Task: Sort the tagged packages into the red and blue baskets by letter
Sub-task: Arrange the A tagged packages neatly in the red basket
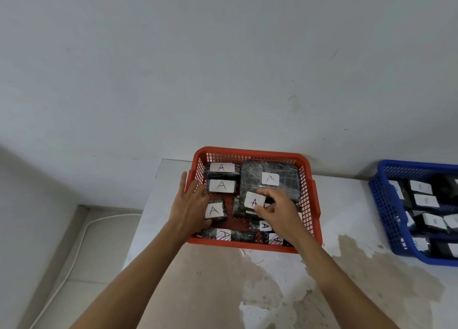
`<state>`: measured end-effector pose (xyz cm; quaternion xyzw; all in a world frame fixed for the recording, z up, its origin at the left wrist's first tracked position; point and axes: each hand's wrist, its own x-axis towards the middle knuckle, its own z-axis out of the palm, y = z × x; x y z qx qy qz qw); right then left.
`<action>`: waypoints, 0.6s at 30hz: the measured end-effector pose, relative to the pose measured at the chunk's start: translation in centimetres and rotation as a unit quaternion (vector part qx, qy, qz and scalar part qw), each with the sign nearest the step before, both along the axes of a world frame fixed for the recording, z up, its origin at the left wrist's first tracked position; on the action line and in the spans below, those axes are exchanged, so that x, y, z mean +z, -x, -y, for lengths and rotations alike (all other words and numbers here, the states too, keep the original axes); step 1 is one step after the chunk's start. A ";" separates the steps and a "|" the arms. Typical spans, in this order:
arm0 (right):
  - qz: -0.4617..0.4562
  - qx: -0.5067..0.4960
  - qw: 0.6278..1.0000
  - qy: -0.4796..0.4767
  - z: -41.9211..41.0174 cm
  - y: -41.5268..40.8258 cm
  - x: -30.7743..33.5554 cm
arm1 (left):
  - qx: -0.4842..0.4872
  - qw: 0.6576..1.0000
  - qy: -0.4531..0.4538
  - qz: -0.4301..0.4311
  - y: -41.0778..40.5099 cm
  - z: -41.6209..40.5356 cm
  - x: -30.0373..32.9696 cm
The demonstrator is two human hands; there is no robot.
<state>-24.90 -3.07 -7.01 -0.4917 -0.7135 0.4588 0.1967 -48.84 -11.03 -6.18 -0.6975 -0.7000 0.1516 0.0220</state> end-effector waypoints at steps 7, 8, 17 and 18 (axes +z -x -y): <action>0.023 0.027 0.999 0.002 0.4 1.0 0.2 | 0.046 0.996 -0.031 -0.066 -0.7 0.6 -0.8; 0.030 0.023 0.999 -0.008 0.6 1.2 0.3 | 0.056 0.995 -0.032 -0.072 -1.0 0.5 -1.0; 0.124 0.048 0.975 -0.179 2.9 4.8 0.7 | 0.027 0.999 -0.022 -0.035 -0.7 0.0 -0.4; 0.134 0.051 0.972 -0.184 3.0 5.3 0.5 | -0.002 1.000 -0.012 -0.025 -0.4 -0.1 -0.3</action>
